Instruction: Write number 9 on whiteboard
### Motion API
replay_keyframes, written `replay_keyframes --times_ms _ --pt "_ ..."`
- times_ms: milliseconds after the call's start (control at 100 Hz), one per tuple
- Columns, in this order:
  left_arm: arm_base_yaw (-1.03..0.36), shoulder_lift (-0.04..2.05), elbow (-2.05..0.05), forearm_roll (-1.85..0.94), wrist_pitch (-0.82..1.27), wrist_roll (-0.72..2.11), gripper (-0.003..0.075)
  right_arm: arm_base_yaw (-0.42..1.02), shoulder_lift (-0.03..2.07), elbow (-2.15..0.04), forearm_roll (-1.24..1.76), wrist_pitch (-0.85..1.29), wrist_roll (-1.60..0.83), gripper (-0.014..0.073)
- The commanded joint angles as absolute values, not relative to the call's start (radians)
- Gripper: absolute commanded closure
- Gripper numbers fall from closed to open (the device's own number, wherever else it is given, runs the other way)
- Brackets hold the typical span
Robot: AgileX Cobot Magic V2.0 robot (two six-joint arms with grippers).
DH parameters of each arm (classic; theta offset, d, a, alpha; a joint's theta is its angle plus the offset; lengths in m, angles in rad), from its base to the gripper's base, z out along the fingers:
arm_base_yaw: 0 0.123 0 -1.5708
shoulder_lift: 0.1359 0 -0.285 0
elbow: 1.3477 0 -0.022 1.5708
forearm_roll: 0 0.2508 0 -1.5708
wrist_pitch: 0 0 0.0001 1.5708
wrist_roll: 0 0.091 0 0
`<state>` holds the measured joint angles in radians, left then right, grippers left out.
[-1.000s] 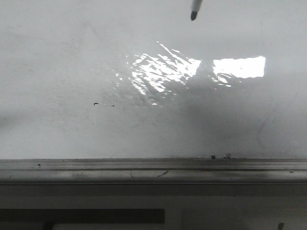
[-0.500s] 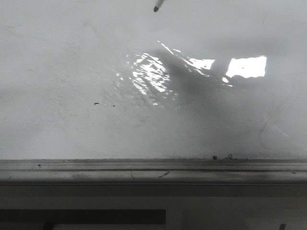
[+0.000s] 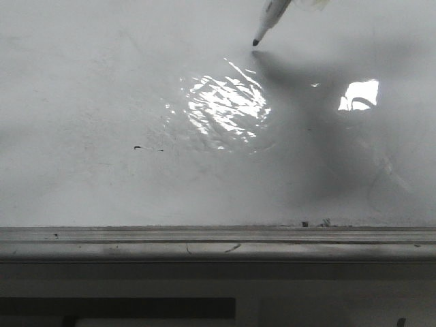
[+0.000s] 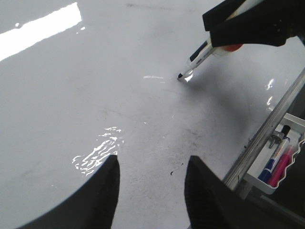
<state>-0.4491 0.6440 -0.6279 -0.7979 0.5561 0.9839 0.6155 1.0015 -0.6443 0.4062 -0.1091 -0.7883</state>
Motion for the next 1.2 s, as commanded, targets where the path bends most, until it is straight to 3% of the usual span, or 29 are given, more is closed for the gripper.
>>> replay_keyframes --times_ms 0,360,570,800,1190 --pt "-0.447 0.644 -0.662 -0.841 0.513 0.971 0.0428 0.61 1.02 -0.67 0.404 -0.164 -0.794 0.0634" --pt "-0.447 0.644 -0.662 -0.841 0.513 0.971 0.0428 0.608 1.028 -0.67 0.381 0.058 -0.794 0.0635" --pt "-0.447 0.644 -0.662 -0.841 0.521 0.971 0.0428 0.593 1.02 -0.678 0.322 -0.035 -0.794 0.0635" --pt "-0.447 0.644 -0.662 -0.841 0.541 0.971 0.0428 0.517 1.02 -0.708 0.322 -0.029 -0.794 0.0635" --pt "-0.447 0.644 -0.662 -0.841 0.541 0.971 0.0428 0.514 1.02 -0.735 0.322 -0.048 -0.794 0.0635"
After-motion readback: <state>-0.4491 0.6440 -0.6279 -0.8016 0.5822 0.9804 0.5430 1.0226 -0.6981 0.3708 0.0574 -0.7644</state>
